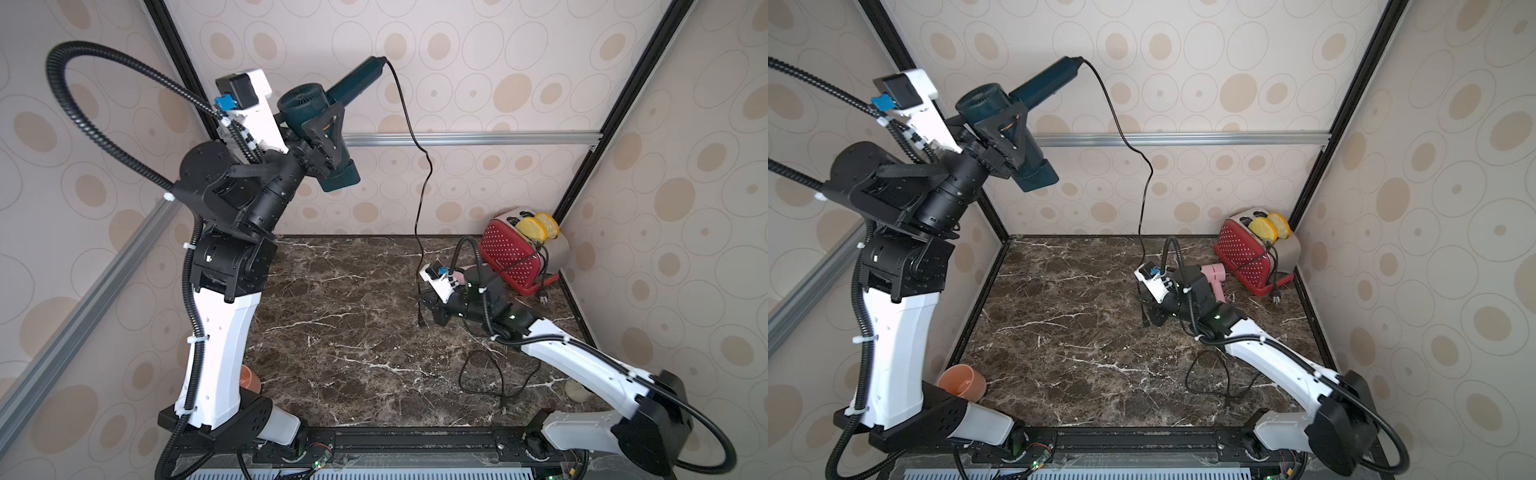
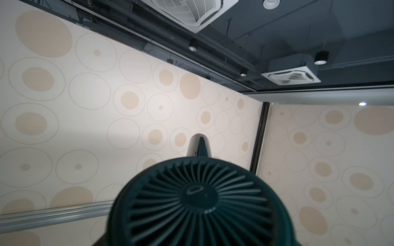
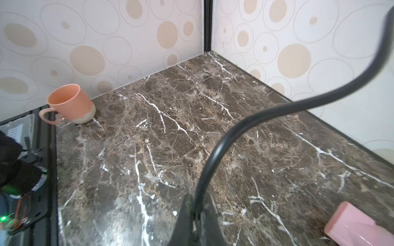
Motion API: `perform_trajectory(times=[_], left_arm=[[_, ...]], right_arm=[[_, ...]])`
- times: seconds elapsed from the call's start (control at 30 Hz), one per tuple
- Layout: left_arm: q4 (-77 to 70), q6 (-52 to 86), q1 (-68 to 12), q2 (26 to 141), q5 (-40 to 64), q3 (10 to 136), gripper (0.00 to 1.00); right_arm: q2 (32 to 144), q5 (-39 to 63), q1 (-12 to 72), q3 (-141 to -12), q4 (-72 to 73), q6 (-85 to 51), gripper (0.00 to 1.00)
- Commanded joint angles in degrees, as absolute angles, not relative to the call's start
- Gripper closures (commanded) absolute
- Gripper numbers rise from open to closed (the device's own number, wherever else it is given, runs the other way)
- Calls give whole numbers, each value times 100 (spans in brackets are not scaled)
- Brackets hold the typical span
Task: Wrap the cord around the hair dryer
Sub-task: Wrap the power cord around the hair dryer.
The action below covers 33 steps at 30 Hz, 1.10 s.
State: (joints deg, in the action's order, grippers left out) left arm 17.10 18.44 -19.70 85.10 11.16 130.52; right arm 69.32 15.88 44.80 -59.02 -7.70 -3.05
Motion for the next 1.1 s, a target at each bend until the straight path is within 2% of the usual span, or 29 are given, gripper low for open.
perform_trajectory(times=[0.0,0.17,0.43,0.6,0.73,0.9,1.07], left_arm=[[1835,1451,-1784,8710,1473,12903,100],[1907,1406,-1761,9084,2108,12663,100],[1707,1575,-1773,9184,3290,11480,100],[1747,1448,-1932,8463,3761,10006,100],[1585,1558,-2097,7957,4257,8976,100],[916,1986,-2239,7576,4823,8227,100],[905,2127,-2456,7378,5317,8029,100]], right_arm=[[6365,1599,4533,-6400,-2352,131,100],[6084,1808,4638,-7261,-3465,420,100],[6147,1181,4728,-8780,-4151,737,100],[6655,677,4714,-9541,-4119,1161,100],[7354,759,4655,-10490,-4157,1454,100],[8098,1054,4330,-11446,-3959,1468,100],[9017,1138,3905,-12657,-4165,1559,100]])
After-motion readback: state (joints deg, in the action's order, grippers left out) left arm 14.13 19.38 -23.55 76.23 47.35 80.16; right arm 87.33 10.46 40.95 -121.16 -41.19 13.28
